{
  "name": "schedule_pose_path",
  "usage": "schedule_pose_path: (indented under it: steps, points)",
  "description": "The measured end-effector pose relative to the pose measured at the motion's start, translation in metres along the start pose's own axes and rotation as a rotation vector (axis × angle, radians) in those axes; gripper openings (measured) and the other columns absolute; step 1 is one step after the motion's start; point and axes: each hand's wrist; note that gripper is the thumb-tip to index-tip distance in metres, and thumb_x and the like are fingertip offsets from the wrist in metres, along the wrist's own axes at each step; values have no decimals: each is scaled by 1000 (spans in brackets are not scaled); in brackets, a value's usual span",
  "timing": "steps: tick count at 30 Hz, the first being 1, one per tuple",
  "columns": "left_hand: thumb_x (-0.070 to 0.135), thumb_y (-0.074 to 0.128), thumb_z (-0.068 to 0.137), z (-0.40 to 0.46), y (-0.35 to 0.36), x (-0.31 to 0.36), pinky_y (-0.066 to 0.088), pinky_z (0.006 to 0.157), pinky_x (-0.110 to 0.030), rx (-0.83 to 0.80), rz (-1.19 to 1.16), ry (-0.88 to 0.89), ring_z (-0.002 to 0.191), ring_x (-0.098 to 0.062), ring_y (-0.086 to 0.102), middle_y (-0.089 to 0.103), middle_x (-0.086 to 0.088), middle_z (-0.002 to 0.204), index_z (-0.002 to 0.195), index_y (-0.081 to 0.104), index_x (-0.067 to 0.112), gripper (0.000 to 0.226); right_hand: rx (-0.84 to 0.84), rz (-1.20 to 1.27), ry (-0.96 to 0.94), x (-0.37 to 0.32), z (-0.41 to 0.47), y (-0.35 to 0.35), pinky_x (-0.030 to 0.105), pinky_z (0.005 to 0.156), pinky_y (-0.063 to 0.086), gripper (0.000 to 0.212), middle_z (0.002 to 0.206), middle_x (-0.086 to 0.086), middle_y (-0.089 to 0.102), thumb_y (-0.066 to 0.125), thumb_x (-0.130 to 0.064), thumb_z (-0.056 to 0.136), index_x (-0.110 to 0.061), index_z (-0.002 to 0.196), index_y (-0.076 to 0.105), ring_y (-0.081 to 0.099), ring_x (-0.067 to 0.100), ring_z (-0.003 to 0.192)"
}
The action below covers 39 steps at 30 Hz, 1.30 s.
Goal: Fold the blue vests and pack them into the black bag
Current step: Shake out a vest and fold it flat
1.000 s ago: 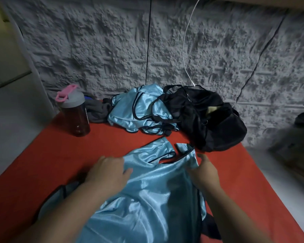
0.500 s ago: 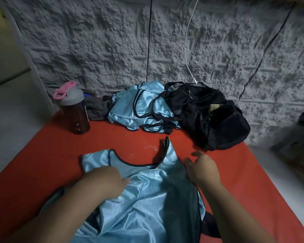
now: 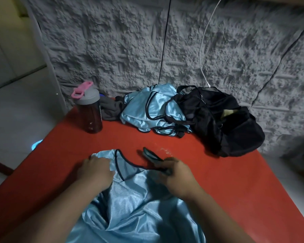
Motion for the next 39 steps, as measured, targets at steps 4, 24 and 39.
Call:
schedule_pose_path:
  steps: [4, 24, 39]
  points:
    - [23, 73, 87, 9, 0, 0, 51, 89, -31, 164, -453, 3, 107, -29, 67, 72, -8, 118, 124, 71, 22, 37, 252, 52, 249, 13, 2, -2, 30, 86, 44, 49, 125, 14, 60, 61, -27, 95, -22, 143, 53, 62, 30, 106]
    - [5, 73, 88, 17, -5, 2, 48, 62, -32, -21, -1267, -256, 66, -20, 52, 59, -10, 86, 105, 59, 14, 25, -142, 696, 185, -17, -10, -5, 33, 62, 49, 19, 74, 6, 69, 83, -18, 84, -7, 88, 67, 61, 17, 67]
    - [6, 78, 81, 17, -15, 3, 37, 57, -29, -97, -1469, -294, 63, -20, 52, 59, -9, 71, 78, 63, 11, 16, -116, 540, 368, -17, 1, -14, 20, 47, 38, 7, 57, 6, 57, 76, -4, 78, -1, 72, 72, 49, 18, 50]
Point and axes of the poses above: each hand's wrist, its own z-axis towards the middle knuckle, its own y-axis out of the palm, x = y × z
